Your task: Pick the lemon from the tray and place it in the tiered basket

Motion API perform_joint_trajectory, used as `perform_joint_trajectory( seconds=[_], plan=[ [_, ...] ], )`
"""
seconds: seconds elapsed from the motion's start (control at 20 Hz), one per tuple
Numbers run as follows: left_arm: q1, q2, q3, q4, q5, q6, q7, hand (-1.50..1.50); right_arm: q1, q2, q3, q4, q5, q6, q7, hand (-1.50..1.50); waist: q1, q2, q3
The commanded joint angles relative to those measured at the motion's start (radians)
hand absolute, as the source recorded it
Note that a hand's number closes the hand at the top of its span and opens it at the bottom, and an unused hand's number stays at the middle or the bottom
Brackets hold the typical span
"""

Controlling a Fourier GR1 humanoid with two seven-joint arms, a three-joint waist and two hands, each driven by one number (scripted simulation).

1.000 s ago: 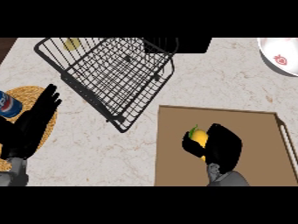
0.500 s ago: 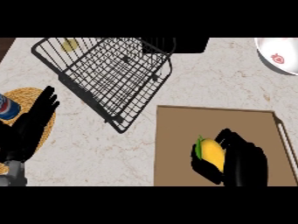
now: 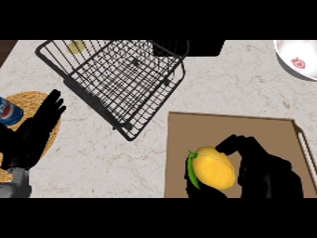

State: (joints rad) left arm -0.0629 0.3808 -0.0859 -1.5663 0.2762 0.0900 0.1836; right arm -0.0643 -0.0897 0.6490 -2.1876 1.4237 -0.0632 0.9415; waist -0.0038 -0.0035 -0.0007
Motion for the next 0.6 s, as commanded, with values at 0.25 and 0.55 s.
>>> perform_joint_trajectory(
  seconds=[0.25,0.55],
  plan=[
    [-0.032,-0.024,-0.007,0.003,-0.035,-0.014,0.016,0.0,-0.495,0.088,-0.004,0.154,-0.181,0.195,0.262,1.5,0.025,0.005,-0.001],
    [-0.012,-0.023,0.0,0.004,-0.019,-0.055,-0.004,0.0,-0.744,0.089,-0.038,0.426,-0.291,0.067,0.354,1.5,0.054,0.006,-0.002]
  ],
)
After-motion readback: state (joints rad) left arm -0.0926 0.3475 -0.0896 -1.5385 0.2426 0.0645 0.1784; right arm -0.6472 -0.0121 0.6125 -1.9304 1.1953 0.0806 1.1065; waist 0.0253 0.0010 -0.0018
